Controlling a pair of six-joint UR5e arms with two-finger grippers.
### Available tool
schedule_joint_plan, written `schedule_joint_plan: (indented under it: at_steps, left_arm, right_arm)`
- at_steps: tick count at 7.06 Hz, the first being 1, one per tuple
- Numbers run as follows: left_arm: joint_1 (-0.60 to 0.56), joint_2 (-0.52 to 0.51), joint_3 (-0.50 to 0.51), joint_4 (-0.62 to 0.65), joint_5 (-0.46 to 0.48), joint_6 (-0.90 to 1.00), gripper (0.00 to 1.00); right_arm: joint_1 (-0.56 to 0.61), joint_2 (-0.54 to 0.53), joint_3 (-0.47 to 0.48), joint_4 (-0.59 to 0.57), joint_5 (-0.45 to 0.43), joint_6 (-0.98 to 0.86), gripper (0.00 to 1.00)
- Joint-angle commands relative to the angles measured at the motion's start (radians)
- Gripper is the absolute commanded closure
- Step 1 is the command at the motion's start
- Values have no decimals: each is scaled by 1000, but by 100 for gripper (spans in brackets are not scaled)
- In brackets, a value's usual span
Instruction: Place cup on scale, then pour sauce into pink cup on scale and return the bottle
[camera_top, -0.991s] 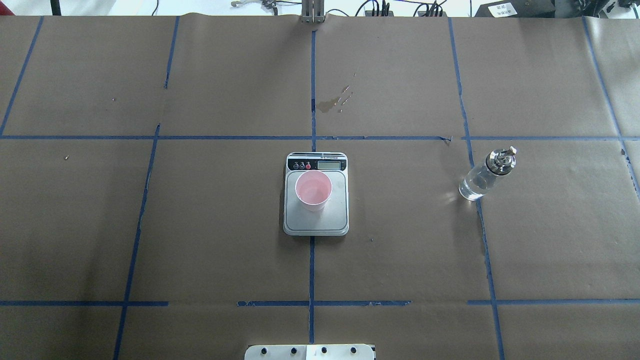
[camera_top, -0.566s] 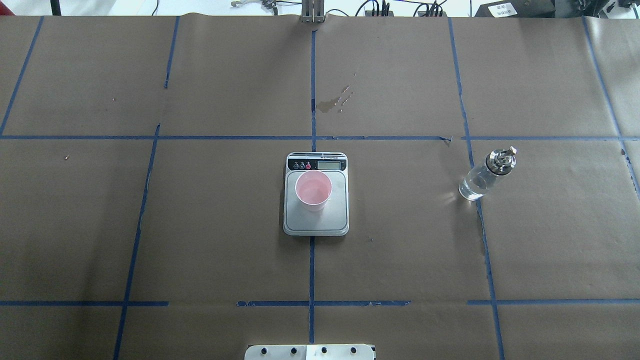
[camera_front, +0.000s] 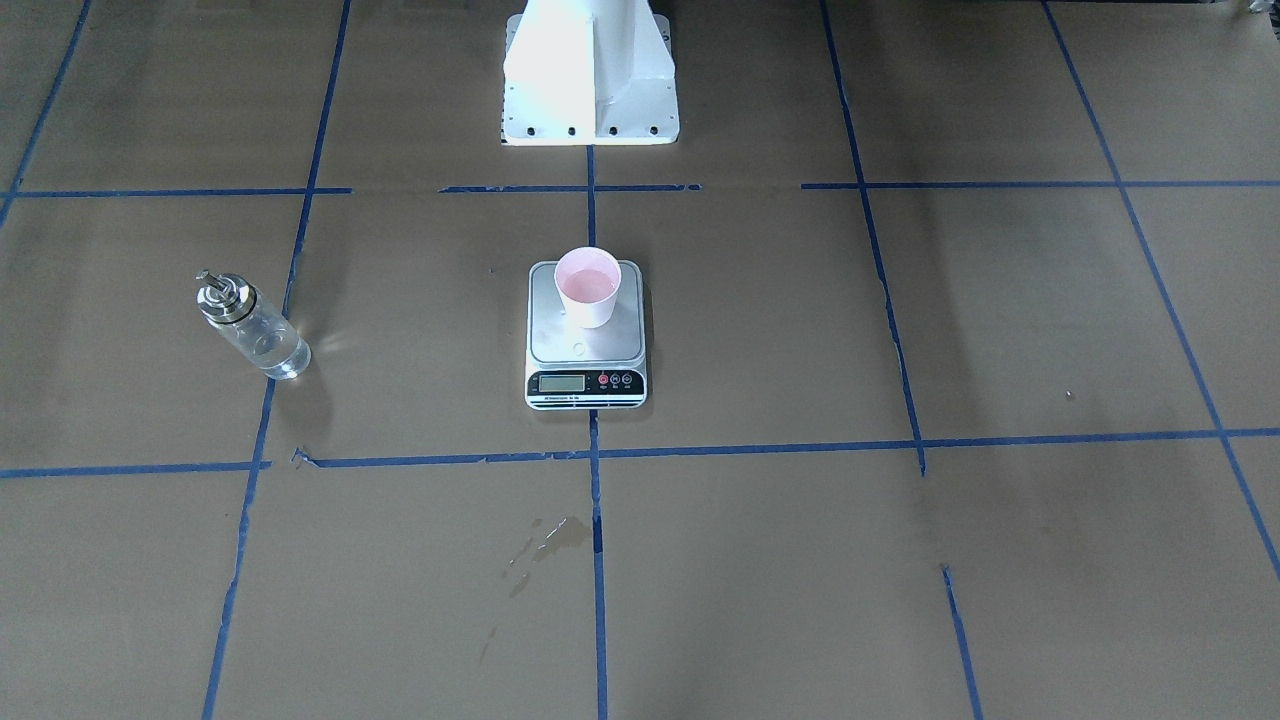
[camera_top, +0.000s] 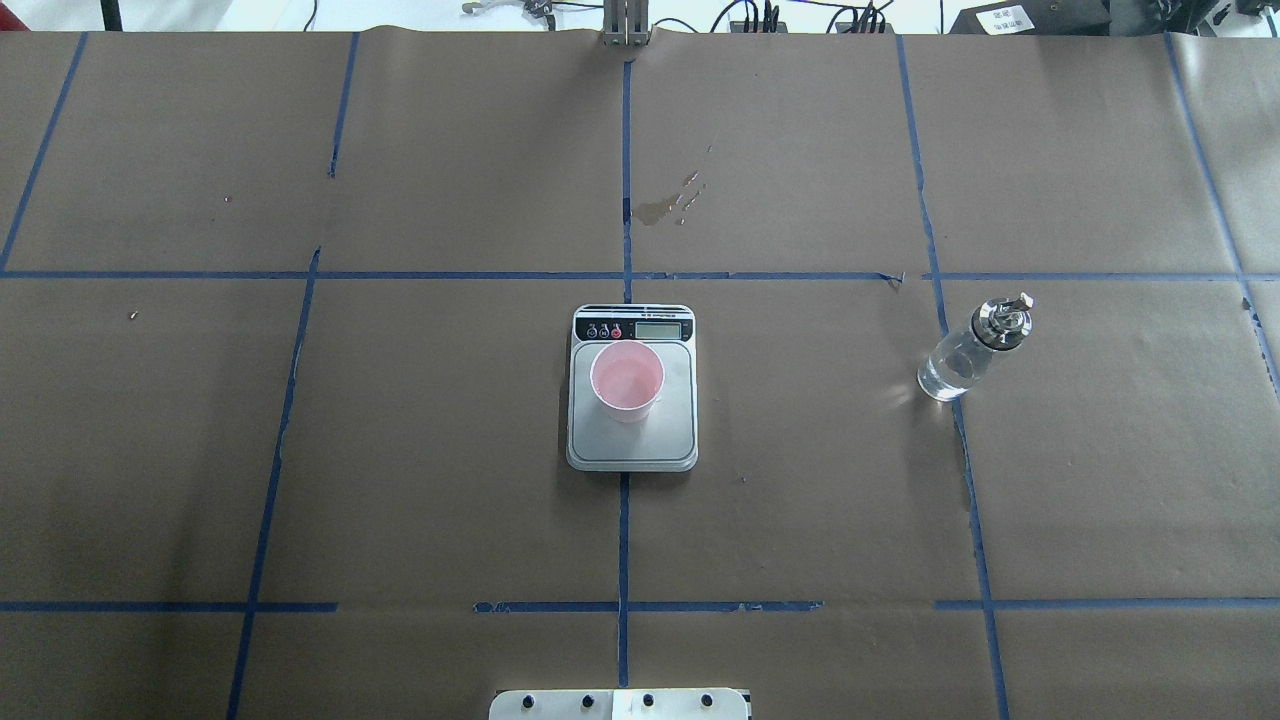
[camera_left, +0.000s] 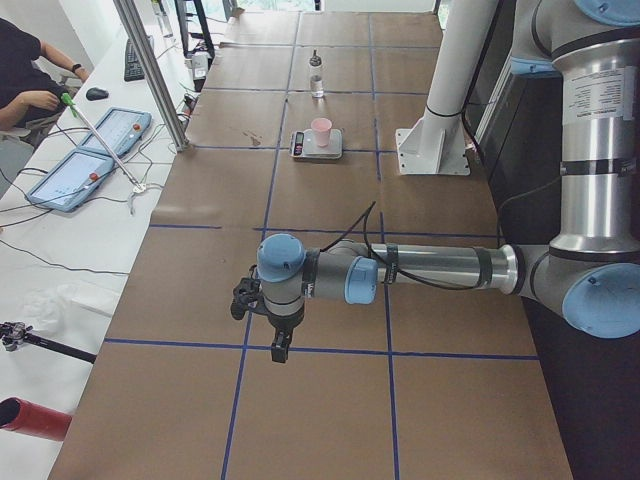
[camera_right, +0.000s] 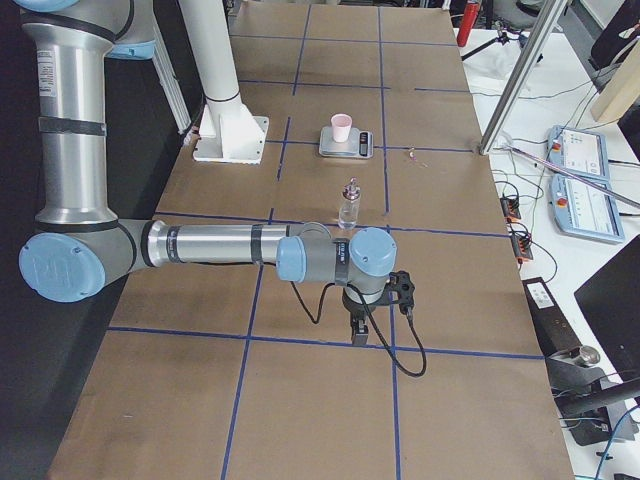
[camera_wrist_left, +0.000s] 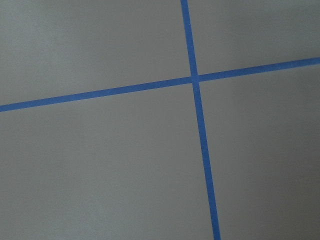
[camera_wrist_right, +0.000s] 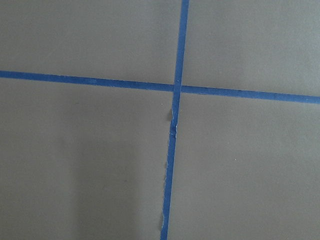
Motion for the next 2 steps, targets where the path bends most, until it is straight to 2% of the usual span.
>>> schedule_joint_plan:
  at_steps: [1, 2]
  left_arm:
    - [0, 0, -1, 1, -1, 0, 0]
    - [0, 0, -1, 1, -4, 0, 0]
  right_arm:
    - [0, 3, 0, 0, 0, 1, 0]
    - [0, 6, 0, 0, 1, 2, 0]
